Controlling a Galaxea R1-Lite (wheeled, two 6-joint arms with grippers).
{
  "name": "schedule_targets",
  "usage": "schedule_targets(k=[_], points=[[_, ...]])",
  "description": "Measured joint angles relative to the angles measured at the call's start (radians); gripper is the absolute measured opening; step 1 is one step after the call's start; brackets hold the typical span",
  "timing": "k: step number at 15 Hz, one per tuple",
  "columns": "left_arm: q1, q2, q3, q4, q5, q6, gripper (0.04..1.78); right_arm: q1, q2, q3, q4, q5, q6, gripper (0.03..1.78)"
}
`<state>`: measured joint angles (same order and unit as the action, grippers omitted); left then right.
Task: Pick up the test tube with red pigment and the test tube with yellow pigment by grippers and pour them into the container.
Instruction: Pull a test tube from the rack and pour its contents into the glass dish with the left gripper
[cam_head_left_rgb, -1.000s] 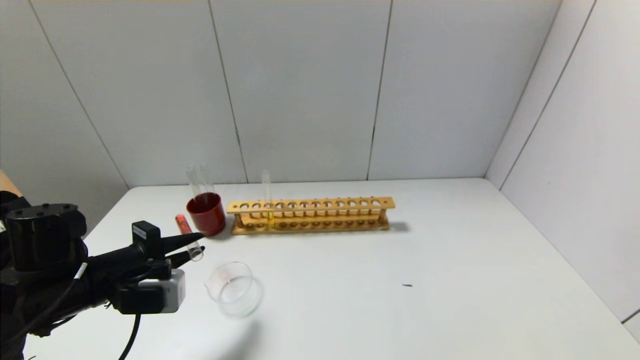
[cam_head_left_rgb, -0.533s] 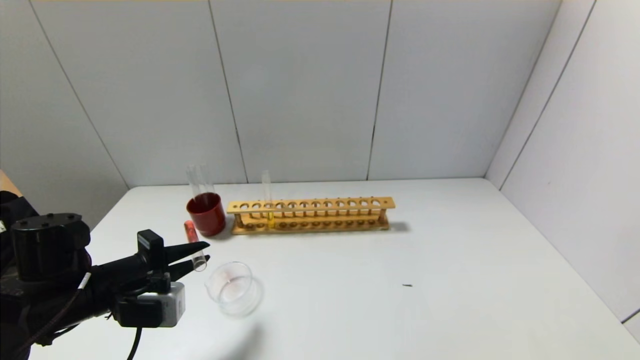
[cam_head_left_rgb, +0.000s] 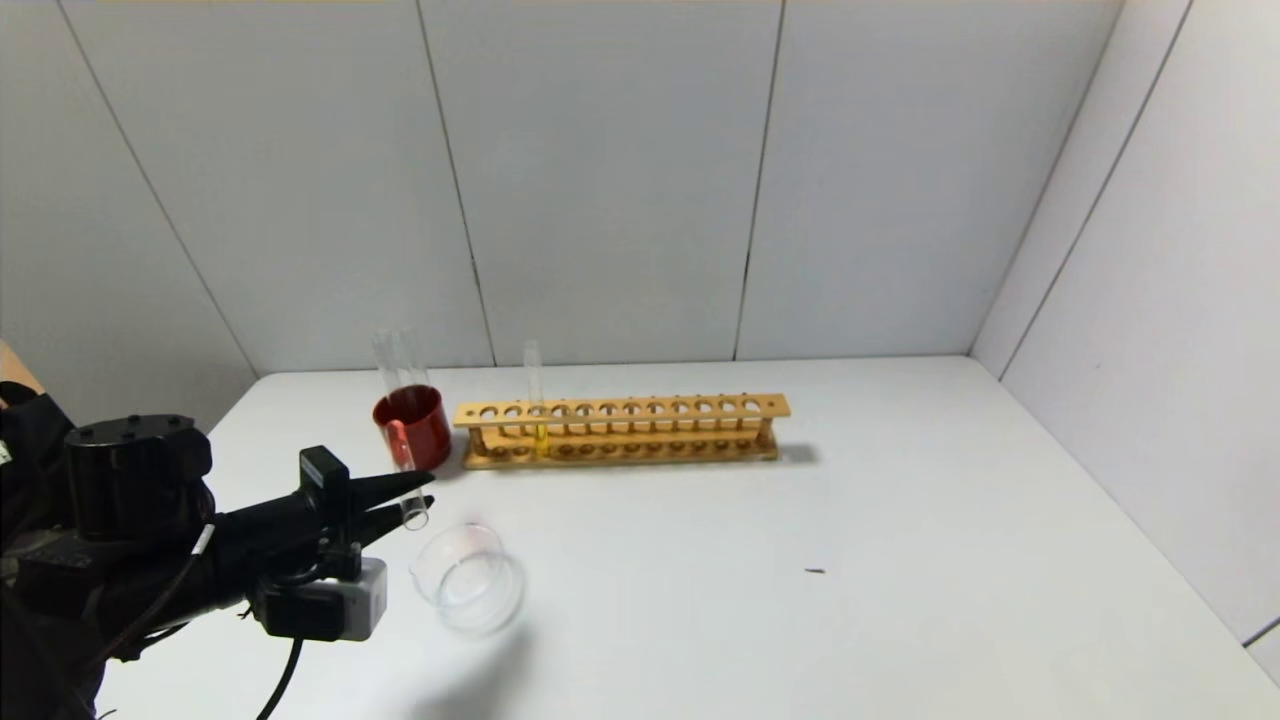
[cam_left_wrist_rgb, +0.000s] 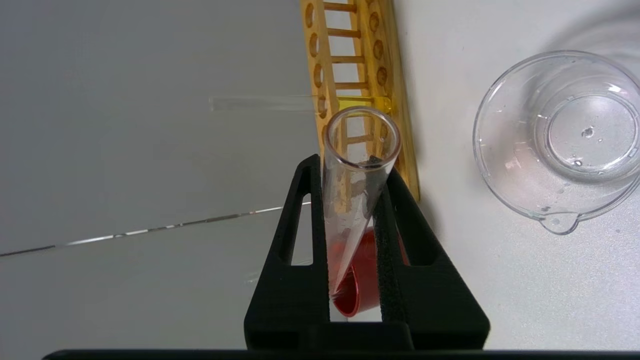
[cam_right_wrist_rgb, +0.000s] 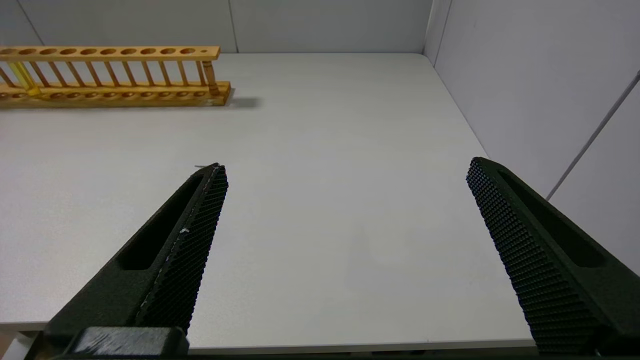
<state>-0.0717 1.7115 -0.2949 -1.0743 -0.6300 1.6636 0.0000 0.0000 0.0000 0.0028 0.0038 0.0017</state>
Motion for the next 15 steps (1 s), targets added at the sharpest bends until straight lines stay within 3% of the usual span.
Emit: schedule_targets(k=[8,15], points=[[0.012,0.095,-0.172,0.007,-0.097,0.139,0.31,0.0,0.0,0.0,0.0,0.0,0.0,1.75],[0.031,0.155,-0.186,0.001,-0.099,0.192,0.31,0.0,0.0,0.0,0.0,0.0,0.0,1.75]])
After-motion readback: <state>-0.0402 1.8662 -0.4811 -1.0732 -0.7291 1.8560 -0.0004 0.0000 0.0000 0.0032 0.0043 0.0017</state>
